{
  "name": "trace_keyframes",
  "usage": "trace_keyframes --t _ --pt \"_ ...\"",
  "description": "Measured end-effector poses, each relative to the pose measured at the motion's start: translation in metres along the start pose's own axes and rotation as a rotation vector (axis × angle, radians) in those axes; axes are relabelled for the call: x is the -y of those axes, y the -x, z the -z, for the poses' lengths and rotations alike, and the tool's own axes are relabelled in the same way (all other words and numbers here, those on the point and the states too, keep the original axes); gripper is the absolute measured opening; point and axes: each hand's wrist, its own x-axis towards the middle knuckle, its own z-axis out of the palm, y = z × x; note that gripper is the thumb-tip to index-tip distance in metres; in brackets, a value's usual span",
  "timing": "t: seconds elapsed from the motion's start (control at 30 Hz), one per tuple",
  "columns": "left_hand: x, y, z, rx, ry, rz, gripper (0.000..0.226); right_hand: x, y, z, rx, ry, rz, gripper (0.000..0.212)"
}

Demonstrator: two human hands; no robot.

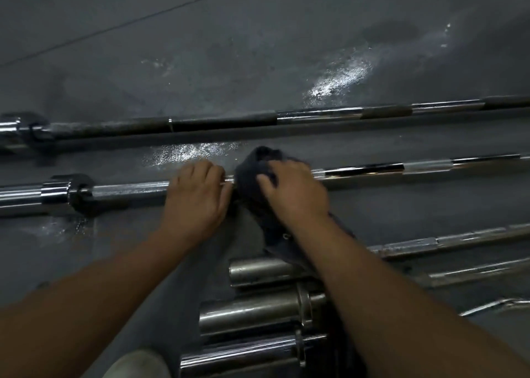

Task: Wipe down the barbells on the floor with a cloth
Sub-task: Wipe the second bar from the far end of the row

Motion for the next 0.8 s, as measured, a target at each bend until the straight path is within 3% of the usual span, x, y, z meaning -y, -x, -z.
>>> trace_keyframes --t 0.1,0.2,0.27,0.4,0.47,0.53,0.67,0.73,0.8 --pt "0.009 0.015 -0.007 0.037 -0.023 -0.059 0.064 -0.089 -0.017 0.023 -0.148 0.071 -0.201 0.041" --pt "0.021 0.001 -0.004 0.133 -0.052 -0.074 0.075 -0.136 -0.019 0.047 -0.223 0.016 -0.420 0.044" --pt "0.021 -0.012 0.001 0.202 -0.053 -0.051 0.078 -0.104 -0.019 0.042 -0.239 -0.003 -0.363 0.041" --pt "0.025 -0.039 0.015 0.313 -0.049 -0.030 0.074 0.013 -0.005 -0.010 -0.040 -0.095 0.038 0.030" --pt "0.027 -0.043 0.021 0.341 -0.035 -0.035 0.074 0.017 -0.008 -0.007 0.005 -0.095 0.116 0.032" --pt "0.026 -0.033 0.024 0.339 0.024 -0.054 0.073 -0.021 -0.011 0.006 -0.008 -0.018 0.083 0.030" --pt "0.023 0.002 0.028 0.213 0.184 -0.046 0.058 -0.100 0.001 0.037 -0.189 -0.033 -0.354 0.033" --pt "0.020 0.007 0.024 0.205 0.158 -0.025 0.054 -0.069 0.014 0.025 -0.189 -0.051 -0.403 0.034" --pt "0.013 0.012 0.016 0.310 0.091 -0.022 0.058 -0.010 0.032 -0.004 -0.113 -0.103 -0.278 0.030"
